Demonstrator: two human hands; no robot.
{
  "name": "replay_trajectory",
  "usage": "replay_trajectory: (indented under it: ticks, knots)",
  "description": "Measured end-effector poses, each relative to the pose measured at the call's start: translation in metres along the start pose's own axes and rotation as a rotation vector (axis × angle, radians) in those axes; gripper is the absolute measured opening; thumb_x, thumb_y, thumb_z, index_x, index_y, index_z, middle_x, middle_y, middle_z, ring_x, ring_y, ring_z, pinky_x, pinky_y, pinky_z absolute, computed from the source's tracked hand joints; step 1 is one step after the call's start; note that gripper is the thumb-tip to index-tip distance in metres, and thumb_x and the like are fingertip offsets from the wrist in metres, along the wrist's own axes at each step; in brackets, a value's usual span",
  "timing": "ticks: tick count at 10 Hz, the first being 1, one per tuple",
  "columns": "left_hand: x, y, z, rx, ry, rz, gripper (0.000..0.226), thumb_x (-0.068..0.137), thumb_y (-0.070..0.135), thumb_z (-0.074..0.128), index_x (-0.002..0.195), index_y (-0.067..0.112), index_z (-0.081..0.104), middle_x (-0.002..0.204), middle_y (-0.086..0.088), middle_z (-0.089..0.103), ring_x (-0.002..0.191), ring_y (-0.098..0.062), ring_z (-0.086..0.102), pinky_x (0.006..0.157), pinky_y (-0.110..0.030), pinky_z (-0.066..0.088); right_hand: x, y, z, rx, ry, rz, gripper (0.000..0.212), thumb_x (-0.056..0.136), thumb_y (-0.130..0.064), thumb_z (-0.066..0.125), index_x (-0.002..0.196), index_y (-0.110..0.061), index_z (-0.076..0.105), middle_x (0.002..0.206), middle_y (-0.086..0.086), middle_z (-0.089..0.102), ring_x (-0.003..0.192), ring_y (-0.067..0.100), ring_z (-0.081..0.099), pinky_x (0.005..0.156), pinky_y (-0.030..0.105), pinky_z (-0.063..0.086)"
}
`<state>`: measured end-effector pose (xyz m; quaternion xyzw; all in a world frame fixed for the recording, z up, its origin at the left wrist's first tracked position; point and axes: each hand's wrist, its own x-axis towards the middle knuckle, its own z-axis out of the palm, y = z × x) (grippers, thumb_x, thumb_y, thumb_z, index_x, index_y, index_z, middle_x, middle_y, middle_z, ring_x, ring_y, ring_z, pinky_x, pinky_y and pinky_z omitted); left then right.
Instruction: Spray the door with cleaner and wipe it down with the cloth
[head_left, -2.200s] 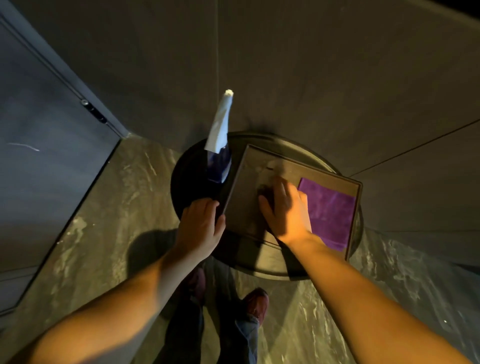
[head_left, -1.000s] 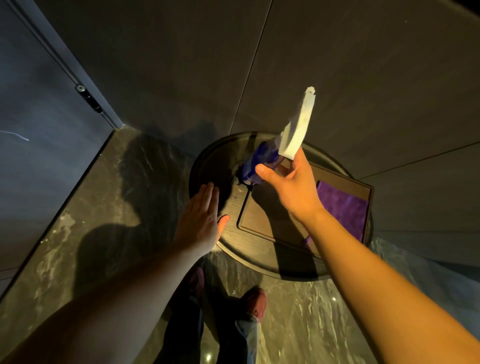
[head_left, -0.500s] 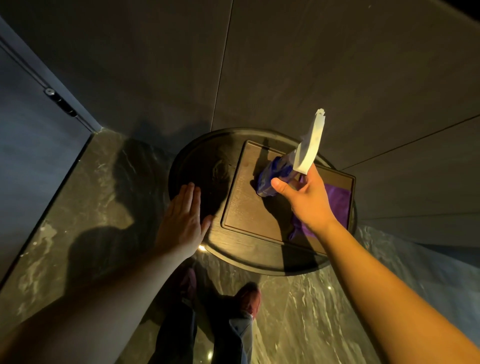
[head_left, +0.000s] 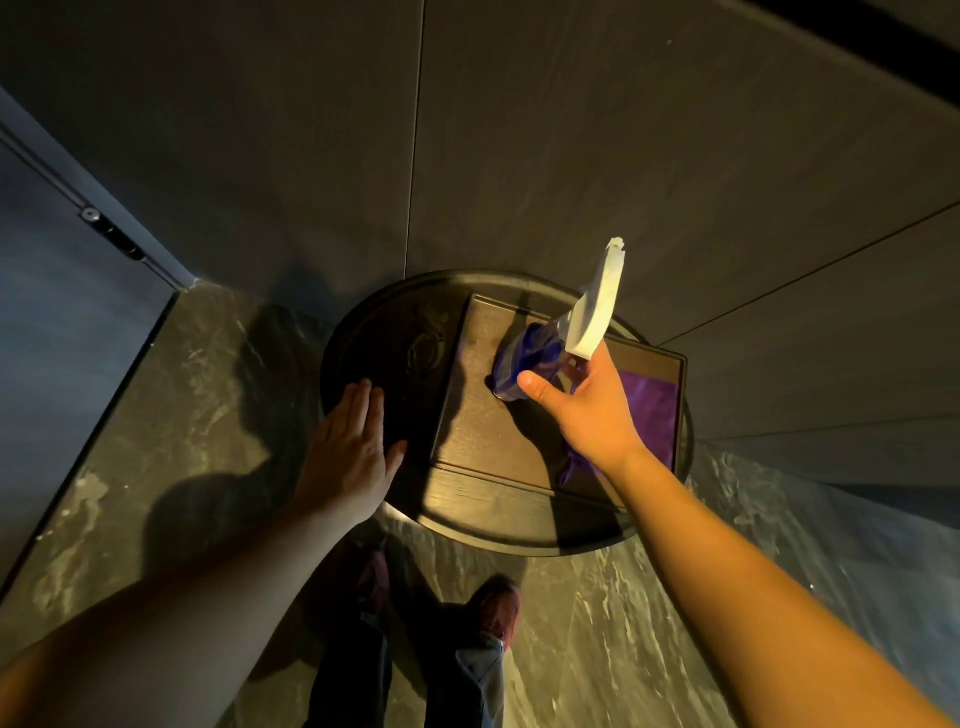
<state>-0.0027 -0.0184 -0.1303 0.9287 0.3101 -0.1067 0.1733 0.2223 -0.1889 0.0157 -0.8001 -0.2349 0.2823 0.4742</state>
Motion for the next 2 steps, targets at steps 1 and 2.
replay_trajectory:
  ticks: [1,2]
  knots:
    - [0.007,0.003,-0.013,-0.021,-0.097,-0.029,0.082,0.098,0.061,0.036,0.163,0.016,0.014,0.172,-0.009,0.010,0.158,-0.027,0.015,0.123,-0.045,0.027,-0.002,0.001,-0.007,-0.022,-0.018,0.028,0.093,0.079,-0.030,0.086,0.154,-0.028,0.033,0.149,-0.012,0.052,0.139,0.007,0.048,0.117,0.038,0.040]
    - [0.018,0.007,-0.032,-0.072,-0.230,-0.072,0.078,0.099,0.060,0.039,0.162,0.018,0.019,0.170,-0.008,0.015,0.156,-0.028,0.020,0.121,-0.045,0.030,-0.022,0.003,-0.017,-0.171,0.018,0.087,0.091,0.081,-0.037,0.084,0.153,-0.041,0.027,0.140,-0.044,0.041,0.126,-0.021,0.042,0.106,0.019,0.038]
